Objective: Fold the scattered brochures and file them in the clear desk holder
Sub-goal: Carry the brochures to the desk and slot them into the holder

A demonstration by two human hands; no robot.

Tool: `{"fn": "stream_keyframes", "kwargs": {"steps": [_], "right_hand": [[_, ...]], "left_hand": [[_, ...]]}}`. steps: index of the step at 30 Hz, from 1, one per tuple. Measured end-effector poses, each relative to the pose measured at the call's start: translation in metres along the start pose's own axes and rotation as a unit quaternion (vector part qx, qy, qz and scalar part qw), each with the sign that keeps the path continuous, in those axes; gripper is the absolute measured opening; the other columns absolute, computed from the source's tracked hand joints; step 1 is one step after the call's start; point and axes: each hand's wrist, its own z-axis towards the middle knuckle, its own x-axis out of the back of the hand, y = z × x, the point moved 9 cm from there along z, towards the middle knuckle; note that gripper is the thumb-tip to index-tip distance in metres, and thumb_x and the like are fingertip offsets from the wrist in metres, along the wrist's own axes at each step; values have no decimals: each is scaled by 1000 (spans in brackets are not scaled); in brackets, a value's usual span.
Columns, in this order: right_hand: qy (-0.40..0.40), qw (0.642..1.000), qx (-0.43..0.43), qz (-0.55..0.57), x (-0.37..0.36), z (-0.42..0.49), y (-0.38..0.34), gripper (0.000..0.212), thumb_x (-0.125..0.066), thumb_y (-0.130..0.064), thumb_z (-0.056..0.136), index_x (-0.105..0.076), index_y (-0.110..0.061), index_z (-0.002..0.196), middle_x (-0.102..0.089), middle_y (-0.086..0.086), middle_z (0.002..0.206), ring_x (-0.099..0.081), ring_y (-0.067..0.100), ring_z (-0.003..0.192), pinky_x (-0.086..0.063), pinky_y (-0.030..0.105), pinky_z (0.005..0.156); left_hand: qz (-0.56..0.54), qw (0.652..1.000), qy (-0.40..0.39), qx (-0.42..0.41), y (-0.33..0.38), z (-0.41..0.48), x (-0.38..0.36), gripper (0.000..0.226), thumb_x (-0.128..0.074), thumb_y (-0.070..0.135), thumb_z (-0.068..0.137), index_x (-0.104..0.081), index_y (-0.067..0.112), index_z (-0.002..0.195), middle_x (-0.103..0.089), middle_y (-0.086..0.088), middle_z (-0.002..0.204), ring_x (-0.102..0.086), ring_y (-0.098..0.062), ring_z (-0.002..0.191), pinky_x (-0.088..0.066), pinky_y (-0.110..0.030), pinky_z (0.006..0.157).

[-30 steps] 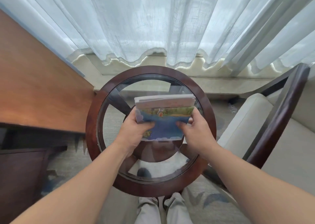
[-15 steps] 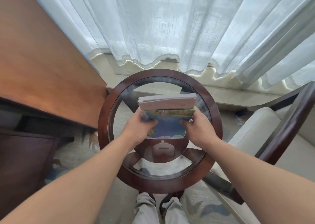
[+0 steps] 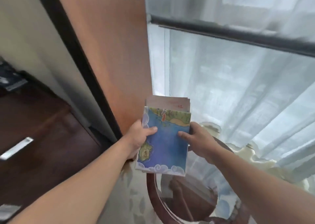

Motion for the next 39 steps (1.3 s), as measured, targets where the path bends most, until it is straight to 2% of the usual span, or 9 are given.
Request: {"fn": "stream_keyframes", "kwargs": {"steps": [4,7,11,15,18,24,32,36,39], "right_hand": [[-45,998,19,-32,-55,-7,-74,23,-60,-30,93,-61,-17,112,-70,6,110,-67,28,99,-55,55,85],[-84,995,49,-35,-108,-20,-126,17,-58,-24,94,-67,-21,108,-73,5,104,-70,30,93,-57,57,79],[-112,991,64,-38,-182,-39,-183,15,-59,-27,95,-68,-22,106,-74,-1,101,-71,22,89,-61,45,74],[-148,987,63,-13,-252,-55,-224,14,-58,-26,97,-67,-17,92,-75,3,89,-74,21,79,-62,41,68],[-177,983,57,10,-300,-64,-248,13,-55,-21,99,-64,-11,98,-76,8,92,-75,24,79,-62,42,69],[-226,972,63,-16,-378,-68,-280,14,-55,-23,99,-62,-11,104,-75,5,97,-74,23,83,-62,45,73],[-297,953,52,-41,-452,-23,-294,13,-56,-21,98,-64,-11,101,-76,5,93,-75,24,82,-62,45,70],[-325,944,45,-46,-481,12,-296,14,-58,-21,97,-65,-9,100,-77,6,88,-75,25,78,-63,45,67],[-340,938,39,-51,-501,35,-300,14,-57,-20,97,-65,-9,99,-77,6,86,-75,24,75,-63,44,64]], "left_hand": [[-48,997,55,-8,34,-51,72,31,-51,-3,95,-54,5,124,-66,-21,120,-65,-38,108,-49,-53,98],[-78,993,87,-23,49,-93,132,34,-48,-5,95,-52,4,127,-67,-22,119,-64,-40,108,-50,-52,96],[-104,984,139,-32,57,-151,214,33,-48,-5,94,-53,2,126,-69,-22,115,-67,-39,103,-56,-43,82],[-119,972,198,-40,61,-204,287,34,-49,-7,93,-53,2,125,-69,-22,114,-66,-41,103,-52,-51,91],[-116,965,235,-36,59,-236,337,34,-52,-5,92,-53,4,125,-69,-21,114,-66,-40,104,-49,-55,97],[-117,950,289,-21,44,-276,408,33,-57,0,91,-54,9,123,-73,-13,109,-71,-31,96,-55,-42,84],[-58,936,342,54,17,-289,467,40,-58,9,87,-52,24,124,-68,-3,119,-63,-27,110,-42,-53,105],[-30,917,390,79,15,-278,491,51,-59,14,83,-48,27,131,-63,-3,125,-61,-27,112,-46,-51,101],[-32,905,414,89,14,-266,508,44,-58,13,87,-51,26,128,-67,1,118,-65,-22,105,-52,-41,92]]}}
